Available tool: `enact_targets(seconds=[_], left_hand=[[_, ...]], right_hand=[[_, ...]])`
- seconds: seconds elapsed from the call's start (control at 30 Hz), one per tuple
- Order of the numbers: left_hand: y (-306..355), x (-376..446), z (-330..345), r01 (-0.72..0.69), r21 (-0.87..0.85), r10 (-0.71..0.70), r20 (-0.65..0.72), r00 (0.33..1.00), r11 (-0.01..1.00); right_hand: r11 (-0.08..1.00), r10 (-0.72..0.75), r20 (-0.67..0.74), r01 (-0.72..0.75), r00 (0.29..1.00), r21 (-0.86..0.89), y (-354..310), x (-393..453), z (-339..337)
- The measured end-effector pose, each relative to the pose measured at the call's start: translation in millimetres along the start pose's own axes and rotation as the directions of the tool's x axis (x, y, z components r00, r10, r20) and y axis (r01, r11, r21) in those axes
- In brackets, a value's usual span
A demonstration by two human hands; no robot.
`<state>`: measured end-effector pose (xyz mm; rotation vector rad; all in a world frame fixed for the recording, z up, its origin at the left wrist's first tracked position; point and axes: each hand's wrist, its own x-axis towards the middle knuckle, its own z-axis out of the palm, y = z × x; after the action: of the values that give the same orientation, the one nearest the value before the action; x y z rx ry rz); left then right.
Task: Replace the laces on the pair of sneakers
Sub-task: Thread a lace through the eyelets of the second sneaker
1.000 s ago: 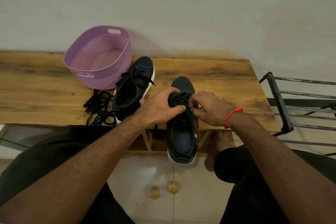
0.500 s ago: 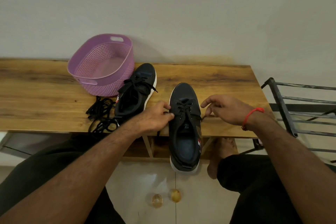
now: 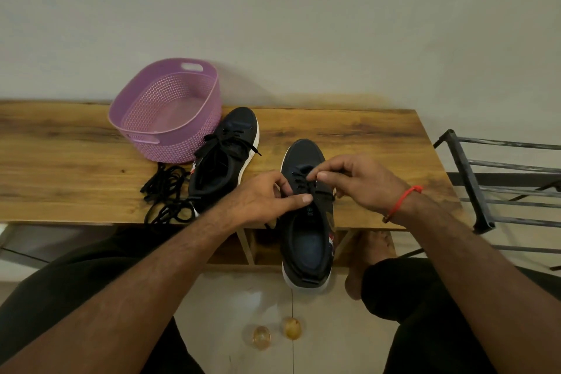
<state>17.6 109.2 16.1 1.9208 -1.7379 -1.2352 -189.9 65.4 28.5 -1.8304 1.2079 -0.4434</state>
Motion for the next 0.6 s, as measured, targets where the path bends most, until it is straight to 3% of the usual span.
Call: enact_targets(seconds=[0.13,0.23,0.37,0.47,0.6], left_hand=[[3,-4,7,0.03,-0.012,-0.03,0.032,0.999,0.999],[3,-7,4,0.082,-0.143,-0.079,0.022,0.997,0.986],[-5,-9,-5,0.186,-0.337,-0.158,0.108,0.982,0.923],[-8,-9,-7,0.22,-0.402,-0.182,0.13,0.975,0.889],[-11,-7,-8,0.215,-0.436,-0.173,0.136,0.976,0.874]], right_hand=[[1.0,-0.023,0.037,0.023,0.999,0.001,-1,0,9],[0.999,-0.005,-0.023,0.005,1.0,-0.032,1,1,12],[0.988,-0.071,-0.083,0.059,0.994,-0.14,2,4,24],[0.967,-0.121,-0.054,0.106,0.991,-0.231,2,4,36],[0.976,-0.1,-0.094,0.08,0.991,-0.202,3,5,45]])
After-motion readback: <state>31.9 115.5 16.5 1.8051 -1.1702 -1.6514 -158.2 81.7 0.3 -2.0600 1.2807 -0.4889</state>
